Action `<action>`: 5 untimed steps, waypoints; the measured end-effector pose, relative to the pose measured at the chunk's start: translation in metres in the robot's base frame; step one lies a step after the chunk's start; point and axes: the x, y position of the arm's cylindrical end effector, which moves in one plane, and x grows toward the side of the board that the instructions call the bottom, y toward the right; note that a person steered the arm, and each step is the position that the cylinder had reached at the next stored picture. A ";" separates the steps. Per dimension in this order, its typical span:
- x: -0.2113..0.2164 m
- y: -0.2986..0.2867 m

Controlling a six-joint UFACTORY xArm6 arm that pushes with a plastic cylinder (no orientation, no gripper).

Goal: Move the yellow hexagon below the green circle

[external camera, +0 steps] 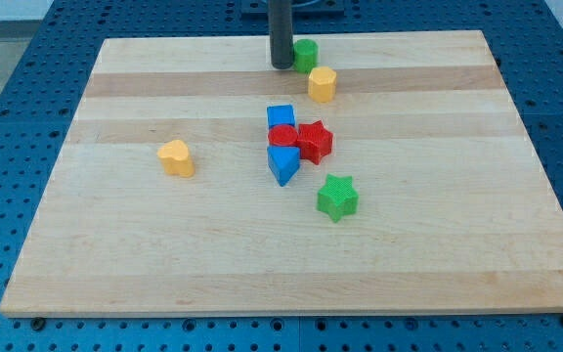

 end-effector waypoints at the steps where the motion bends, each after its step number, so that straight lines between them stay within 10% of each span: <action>1: -0.003 -0.003; 5: 0.115 0.051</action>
